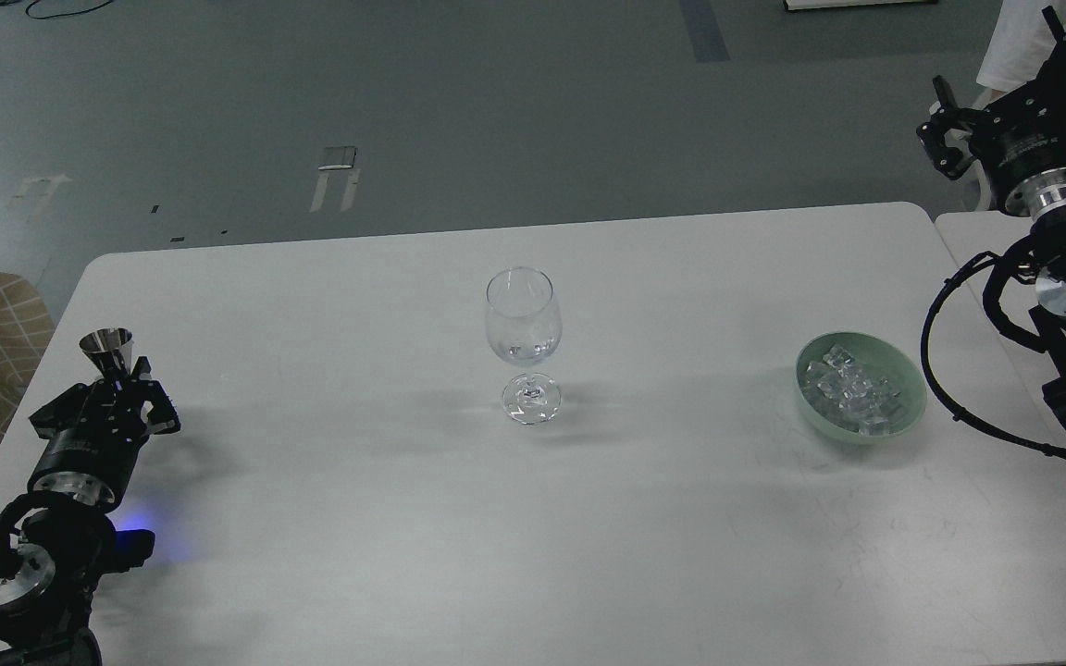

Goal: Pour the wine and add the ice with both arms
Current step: 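Set the jigger down on the table and open the left gripper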

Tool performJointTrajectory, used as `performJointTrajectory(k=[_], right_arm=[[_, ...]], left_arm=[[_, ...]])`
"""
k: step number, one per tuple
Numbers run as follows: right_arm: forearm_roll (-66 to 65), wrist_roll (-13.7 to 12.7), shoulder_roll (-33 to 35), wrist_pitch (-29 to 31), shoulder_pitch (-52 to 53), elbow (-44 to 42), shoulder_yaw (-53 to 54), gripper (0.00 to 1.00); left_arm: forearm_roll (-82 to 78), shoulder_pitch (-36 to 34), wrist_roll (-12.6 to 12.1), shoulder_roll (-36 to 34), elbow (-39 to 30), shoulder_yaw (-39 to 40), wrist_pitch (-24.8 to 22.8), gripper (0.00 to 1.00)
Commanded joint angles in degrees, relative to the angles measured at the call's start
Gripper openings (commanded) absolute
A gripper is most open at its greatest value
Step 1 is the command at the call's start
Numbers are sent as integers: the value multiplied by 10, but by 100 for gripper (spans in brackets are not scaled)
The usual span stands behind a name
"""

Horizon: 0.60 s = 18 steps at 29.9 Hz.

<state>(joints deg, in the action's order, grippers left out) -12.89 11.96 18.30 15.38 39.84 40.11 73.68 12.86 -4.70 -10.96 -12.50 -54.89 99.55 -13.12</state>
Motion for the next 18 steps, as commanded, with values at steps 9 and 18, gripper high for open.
performJointTrajectory(k=[9, 18], right_arm=[[-2, 0, -4, -1, 1, -6, 0, 100], [-1, 0, -4, -1, -3, -4, 0, 100]], left_arm=[[2, -10, 12, 15, 20, -1, 0, 10], [1, -9, 8, 21, 19, -1, -1, 10]])
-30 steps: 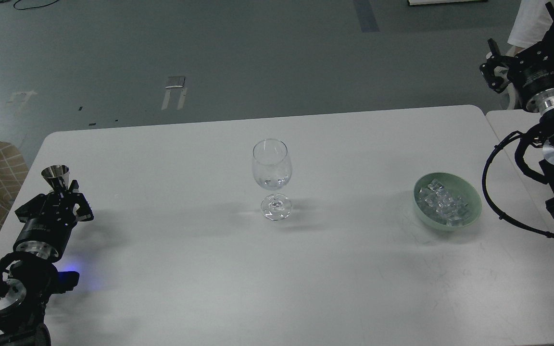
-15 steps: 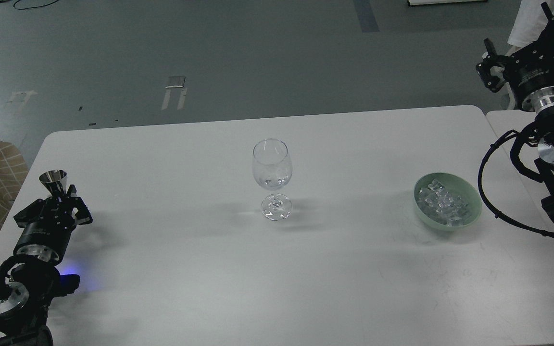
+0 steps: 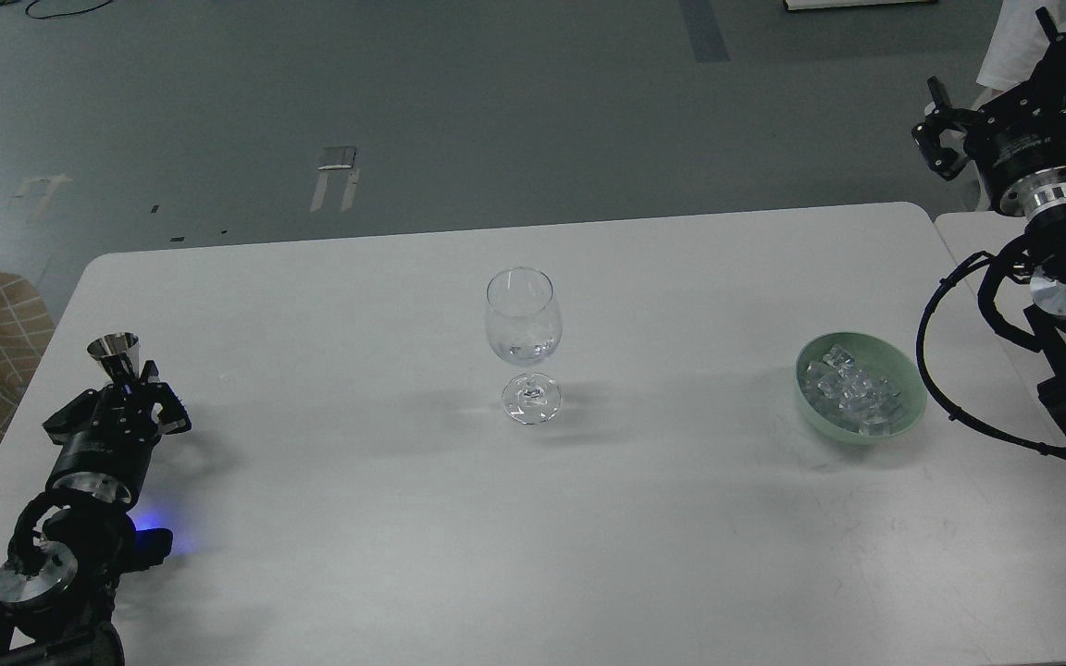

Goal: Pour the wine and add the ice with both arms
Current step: 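Set the jigger down on the table and open the left gripper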

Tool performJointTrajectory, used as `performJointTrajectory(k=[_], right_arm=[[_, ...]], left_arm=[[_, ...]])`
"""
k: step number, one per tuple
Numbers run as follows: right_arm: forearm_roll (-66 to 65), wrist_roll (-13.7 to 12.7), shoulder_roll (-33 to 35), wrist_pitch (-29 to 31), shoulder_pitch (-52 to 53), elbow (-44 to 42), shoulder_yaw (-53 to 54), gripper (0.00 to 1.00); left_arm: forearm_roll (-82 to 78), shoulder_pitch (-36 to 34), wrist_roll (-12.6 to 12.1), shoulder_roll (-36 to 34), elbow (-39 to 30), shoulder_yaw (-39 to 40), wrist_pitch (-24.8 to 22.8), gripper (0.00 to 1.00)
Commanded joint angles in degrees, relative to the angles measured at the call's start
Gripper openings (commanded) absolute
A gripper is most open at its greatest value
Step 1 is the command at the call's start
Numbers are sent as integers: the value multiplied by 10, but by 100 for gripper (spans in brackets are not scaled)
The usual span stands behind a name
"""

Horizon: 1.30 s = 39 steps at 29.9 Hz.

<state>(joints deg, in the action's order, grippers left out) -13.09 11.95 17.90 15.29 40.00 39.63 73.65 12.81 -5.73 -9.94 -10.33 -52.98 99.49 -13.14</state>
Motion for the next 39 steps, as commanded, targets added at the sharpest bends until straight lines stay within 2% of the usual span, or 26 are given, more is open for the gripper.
performJointTrajectory(k=[1, 6, 9, 16, 32, 39], right_arm=[[1, 0, 1, 0, -6, 1, 0, 100], [1, 2, 0, 0, -7, 1, 0, 100], [0, 2, 0, 0, -7, 0, 1, 100], [0, 2, 0, 0, -5, 1, 1, 100], [1, 2, 6, 0, -10, 3, 1, 100], [1, 2, 6, 0, -11, 3, 1, 100]], left_arm=[[2, 4, -2, 0, 0, 0, 0, 10], [4, 7, 0, 3, 2, -1, 0, 12], [-1, 7, 0, 4, 6, -2, 0, 18], [-1, 3, -1, 1, 6, -2, 0, 23], [-2, 7, -2, 3, 4, -3, -6, 24], [-3, 9, -2, 3, 4, -3, -5, 35]])
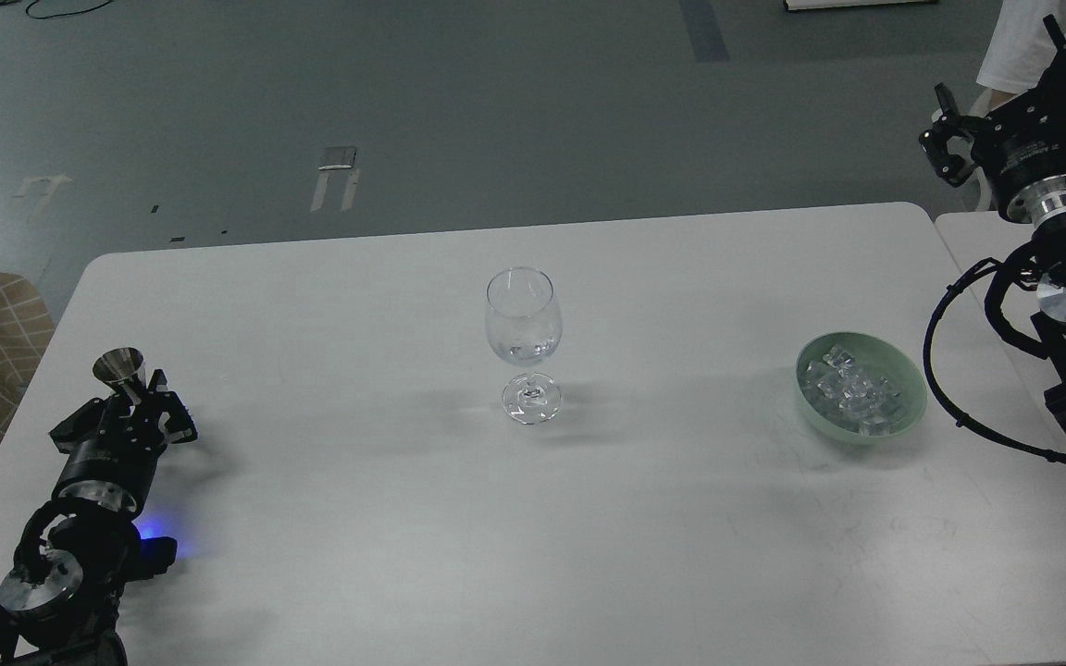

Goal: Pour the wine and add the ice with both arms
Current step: 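Set the jigger down on the table and open the left gripper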

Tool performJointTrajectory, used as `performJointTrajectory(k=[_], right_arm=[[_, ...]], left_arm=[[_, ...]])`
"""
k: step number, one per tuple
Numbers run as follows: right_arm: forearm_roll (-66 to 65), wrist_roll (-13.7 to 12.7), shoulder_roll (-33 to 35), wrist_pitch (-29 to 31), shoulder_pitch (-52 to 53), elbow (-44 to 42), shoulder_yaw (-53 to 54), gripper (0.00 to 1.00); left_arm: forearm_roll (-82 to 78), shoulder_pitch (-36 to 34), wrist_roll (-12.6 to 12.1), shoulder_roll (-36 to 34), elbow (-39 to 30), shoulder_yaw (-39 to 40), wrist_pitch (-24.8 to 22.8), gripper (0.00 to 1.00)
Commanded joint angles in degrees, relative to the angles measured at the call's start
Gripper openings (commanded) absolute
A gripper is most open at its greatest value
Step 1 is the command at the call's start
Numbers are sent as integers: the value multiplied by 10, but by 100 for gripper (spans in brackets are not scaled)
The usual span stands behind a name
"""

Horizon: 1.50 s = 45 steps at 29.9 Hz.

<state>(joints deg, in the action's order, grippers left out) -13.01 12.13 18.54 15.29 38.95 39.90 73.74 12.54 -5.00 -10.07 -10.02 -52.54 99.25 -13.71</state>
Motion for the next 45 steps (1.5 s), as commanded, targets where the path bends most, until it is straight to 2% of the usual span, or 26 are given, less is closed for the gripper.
performJointTrajectory(k=[1, 9, 13, 15, 18, 19, 20, 34, 40, 45], right_arm=[[0, 0, -1, 0, 0, 1, -1, 100], [0, 0, -3, 0, -1, 1, -1, 100], [0, 0, -4, 0, -1, 1, 0, 100], [0, 0, -2, 0, -1, 0, 0, 100], [1, 0, -1, 0, -4, 0, 1, 100], [1, 1, -2, 0, -7, 1, 1, 100], [1, 1, -2, 0, -8, 1, 1, 100], [1, 2, -2, 1, -11, 1, 1, 100], [2, 2, 3, 3, -18, 1, 14, 100], [3, 2, 10, 4, -31, 9, 18, 100]], left_arm=[[0, 2, -1, 1, 1, 0, 1, 36], [0, 5, 1, 1, 1, 0, 1, 41], [-1, 5, 1, 3, -5, 1, 2, 56], [0, 9, 1, 9, -19, 1, 3, 59], [-1, 26, -2, 5, -36, -1, 7, 74], [-1, 31, -4, 4, -40, -1, 6, 92], [-1, 32, -5, 5, -41, -1, 6, 100], [1, 97, -5, -3, -120, 9, 8, 99], [3, 151, -6, -18, -143, 29, 10, 99], [4, 213, -13, -18, -213, 65, 10, 99]])
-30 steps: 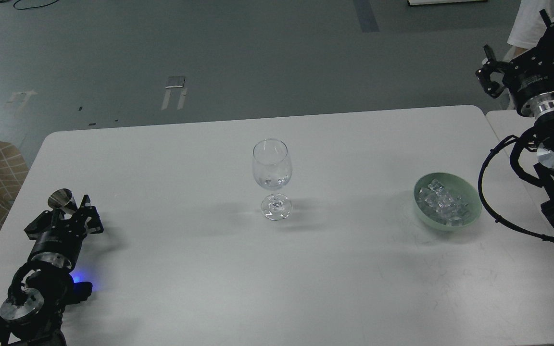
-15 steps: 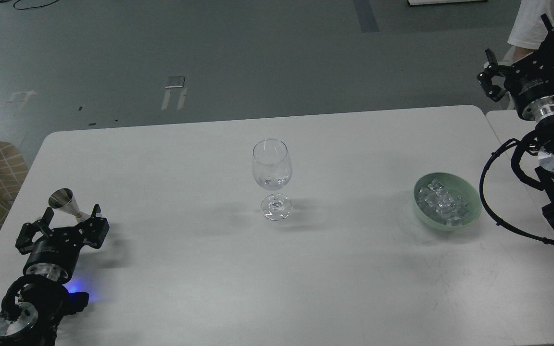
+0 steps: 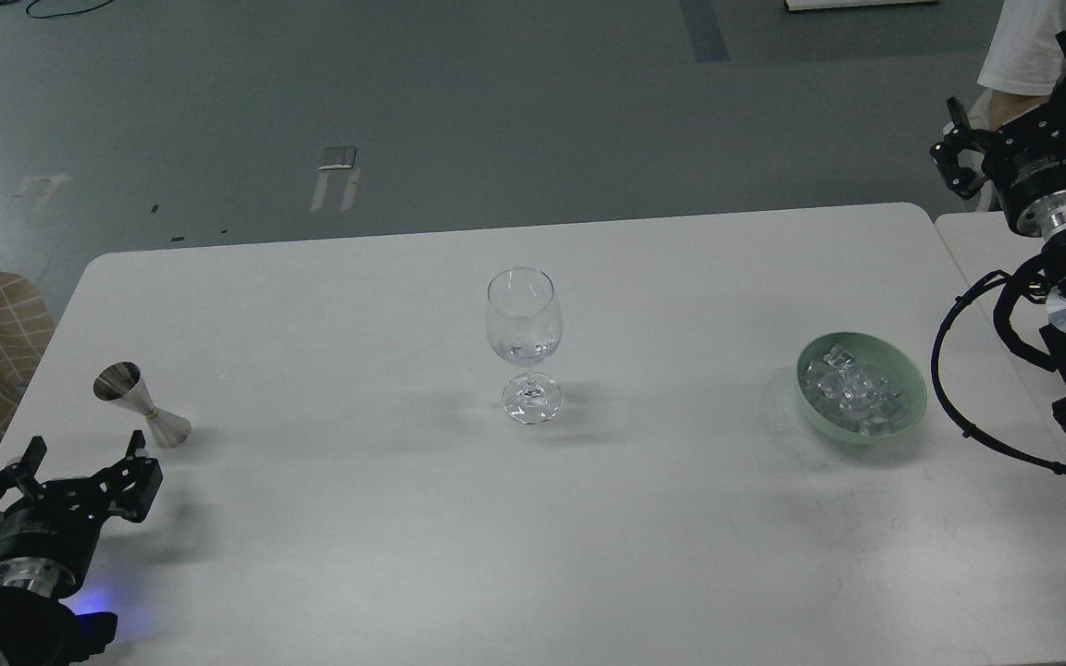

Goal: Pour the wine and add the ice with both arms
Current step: 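Set the jigger down on the table and open the left gripper, then raise the left arm away and bring the right gripper forward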

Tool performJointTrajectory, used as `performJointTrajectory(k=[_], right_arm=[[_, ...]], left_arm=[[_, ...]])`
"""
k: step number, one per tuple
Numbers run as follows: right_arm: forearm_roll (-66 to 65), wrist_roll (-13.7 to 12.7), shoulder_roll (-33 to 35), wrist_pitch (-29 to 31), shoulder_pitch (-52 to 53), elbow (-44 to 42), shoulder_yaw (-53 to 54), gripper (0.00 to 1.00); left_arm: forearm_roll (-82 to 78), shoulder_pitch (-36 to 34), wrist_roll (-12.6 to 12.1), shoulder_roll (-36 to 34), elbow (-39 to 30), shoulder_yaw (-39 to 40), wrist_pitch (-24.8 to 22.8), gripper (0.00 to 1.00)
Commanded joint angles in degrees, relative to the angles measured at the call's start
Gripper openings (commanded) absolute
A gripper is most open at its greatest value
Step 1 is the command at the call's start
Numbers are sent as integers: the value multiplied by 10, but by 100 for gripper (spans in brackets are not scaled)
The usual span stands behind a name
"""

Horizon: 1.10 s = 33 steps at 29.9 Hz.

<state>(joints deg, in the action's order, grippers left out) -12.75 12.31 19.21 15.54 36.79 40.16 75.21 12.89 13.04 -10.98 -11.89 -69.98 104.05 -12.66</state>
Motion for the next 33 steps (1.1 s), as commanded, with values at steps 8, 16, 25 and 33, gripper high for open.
performJointTrajectory(k=[8, 16, 25, 33], right_arm=[[0, -4, 32, -4, -23, 44, 10, 100], [-24, -7, 101, 5, -27, 82, -33, 100], [-111, -5, 187, 5, -21, 149, -103, 100], [-288, -8, 246, 5, 25, 177, -171, 100]], left_arm=[[-2, 58, -5, -38, -153, 34, 1, 99], [-52, -39, -10, -174, -165, 3, 23, 99], [-197, -221, -31, -270, -146, -98, 94, 99], [-240, -333, -65, -272, -111, -256, 107, 99]])
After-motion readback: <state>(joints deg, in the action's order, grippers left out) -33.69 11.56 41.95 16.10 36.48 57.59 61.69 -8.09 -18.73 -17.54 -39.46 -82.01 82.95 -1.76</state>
